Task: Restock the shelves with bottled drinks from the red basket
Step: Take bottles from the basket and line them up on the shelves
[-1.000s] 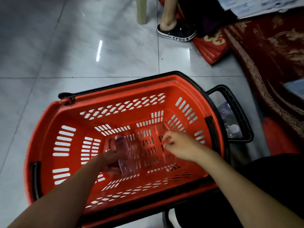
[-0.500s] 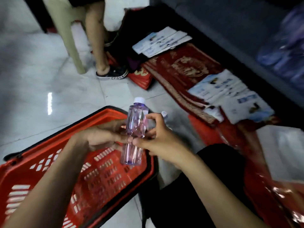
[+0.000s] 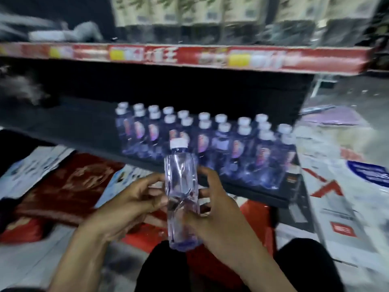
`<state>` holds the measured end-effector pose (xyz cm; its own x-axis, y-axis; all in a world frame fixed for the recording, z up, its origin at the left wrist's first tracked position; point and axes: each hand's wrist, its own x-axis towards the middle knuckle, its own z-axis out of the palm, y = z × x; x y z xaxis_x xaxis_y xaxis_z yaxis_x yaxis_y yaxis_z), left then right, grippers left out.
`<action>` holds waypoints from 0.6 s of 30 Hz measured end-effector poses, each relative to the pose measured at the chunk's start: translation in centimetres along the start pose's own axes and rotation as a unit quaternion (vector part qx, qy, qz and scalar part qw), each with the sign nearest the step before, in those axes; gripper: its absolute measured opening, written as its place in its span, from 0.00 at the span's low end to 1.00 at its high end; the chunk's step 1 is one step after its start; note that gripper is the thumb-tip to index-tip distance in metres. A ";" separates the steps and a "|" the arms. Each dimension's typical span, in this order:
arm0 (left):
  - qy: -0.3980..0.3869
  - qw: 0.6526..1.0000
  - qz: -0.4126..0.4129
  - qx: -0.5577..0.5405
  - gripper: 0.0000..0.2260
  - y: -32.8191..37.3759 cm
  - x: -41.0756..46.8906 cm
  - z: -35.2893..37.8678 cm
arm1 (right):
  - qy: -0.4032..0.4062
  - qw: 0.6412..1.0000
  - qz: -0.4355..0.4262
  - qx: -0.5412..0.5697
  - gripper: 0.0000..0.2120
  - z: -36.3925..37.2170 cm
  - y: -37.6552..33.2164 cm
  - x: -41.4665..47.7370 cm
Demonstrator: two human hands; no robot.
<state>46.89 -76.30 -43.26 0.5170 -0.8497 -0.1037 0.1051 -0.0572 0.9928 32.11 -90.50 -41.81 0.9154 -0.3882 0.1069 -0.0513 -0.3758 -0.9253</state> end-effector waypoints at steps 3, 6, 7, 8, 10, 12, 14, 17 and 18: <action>-0.026 0.998 0.046 0.023 0.27 3.0 4.5 5.8 | 0.029 0.999 -0.004 -0.023 0.36 -5.6 -0.4 -0.9; -0.097 0.987 0.092 0.084 0.24 4.6 7.9 11.4 | 0.080 0.996 0.017 -0.039 0.43 -10.0 0.4 -1.3; -0.099 0.986 0.099 0.092 0.24 4.8 9.0 13.0 | 0.099 0.993 0.030 -0.051 0.46 -11.4 0.9 -1.5; -0.096 0.985 0.107 0.091 0.25 4.8 9.9 14.4 | 0.121 0.990 0.031 -0.060 0.46 -12.8 1.5 -1.6; -0.096 0.983 0.129 0.093 0.25 5.0 11.6 17.1 | 0.155 0.987 0.014 -0.045 0.43 -15.5 2.7 -1.5; -0.103 0.979 0.142 0.103 0.23 5.4 13.2 19.2 | 0.185 0.983 -0.002 0.006 0.40 -18.2 3.9 -1.5; -0.103 0.979 0.144 0.101 0.20 6.4 14.9 20.6 | 0.204 0.978 -0.024 -0.026 0.34 -20.7 4.6 -1.5; -0.106 0.971 0.163 0.141 0.22 8.3 18.0 22.1 | 0.205 0.978 -0.046 0.001 0.32 -24.1 5.7 -0.7; -0.106 0.966 0.174 0.161 0.22 8.9 19.0 22.7 | 0.215 0.976 -0.045 0.001 0.32 -25.0 6.3 0.0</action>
<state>38.41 -104.87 -35.02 0.2843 -0.9332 0.2197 -0.3314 0.1194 0.9359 21.82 -113.93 -38.48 0.6648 -0.6705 0.3294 0.0217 -0.4234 -0.9057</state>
